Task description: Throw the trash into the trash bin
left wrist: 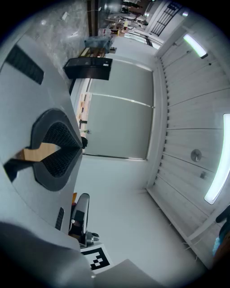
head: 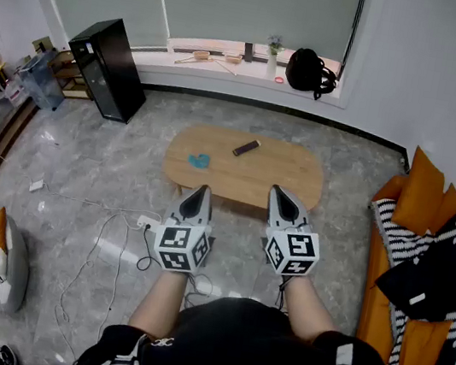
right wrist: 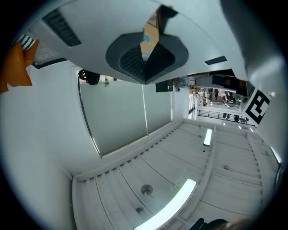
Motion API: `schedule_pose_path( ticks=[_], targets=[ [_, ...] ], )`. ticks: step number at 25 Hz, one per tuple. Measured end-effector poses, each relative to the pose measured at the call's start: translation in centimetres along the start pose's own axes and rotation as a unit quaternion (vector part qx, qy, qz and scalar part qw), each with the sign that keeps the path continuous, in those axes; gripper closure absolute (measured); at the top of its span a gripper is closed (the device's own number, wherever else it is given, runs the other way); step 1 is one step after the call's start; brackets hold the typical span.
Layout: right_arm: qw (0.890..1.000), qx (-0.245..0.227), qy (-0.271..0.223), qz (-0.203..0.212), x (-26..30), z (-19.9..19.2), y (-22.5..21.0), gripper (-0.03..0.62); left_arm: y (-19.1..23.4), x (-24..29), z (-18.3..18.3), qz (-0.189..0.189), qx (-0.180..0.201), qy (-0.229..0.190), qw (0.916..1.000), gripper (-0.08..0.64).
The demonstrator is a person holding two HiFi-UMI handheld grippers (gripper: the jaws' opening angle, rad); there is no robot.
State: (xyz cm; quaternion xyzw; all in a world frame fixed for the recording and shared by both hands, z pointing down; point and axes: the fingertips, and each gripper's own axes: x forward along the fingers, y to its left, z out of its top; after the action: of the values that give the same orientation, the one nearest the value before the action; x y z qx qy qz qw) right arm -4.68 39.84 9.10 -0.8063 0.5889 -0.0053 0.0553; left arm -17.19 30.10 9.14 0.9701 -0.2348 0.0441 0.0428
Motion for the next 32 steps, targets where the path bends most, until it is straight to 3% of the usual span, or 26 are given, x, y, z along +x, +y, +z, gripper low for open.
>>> schedule_pose_path(
  ticks=[23,32],
  targets=[
    [1.0,0.01,0.011,-0.015,2.3,-2.2,7.1,0.581,6.7,-3.4,-1.6,-0.019,-0.009,0.007,0.9997,0.548],
    [1.0,0.006,-0.001,-0.019,6.3,-2.3,5.0,0.581,8.3,0.9,-1.7,-0.023,-0.008,0.004,0.9997,0.549]
  ],
)
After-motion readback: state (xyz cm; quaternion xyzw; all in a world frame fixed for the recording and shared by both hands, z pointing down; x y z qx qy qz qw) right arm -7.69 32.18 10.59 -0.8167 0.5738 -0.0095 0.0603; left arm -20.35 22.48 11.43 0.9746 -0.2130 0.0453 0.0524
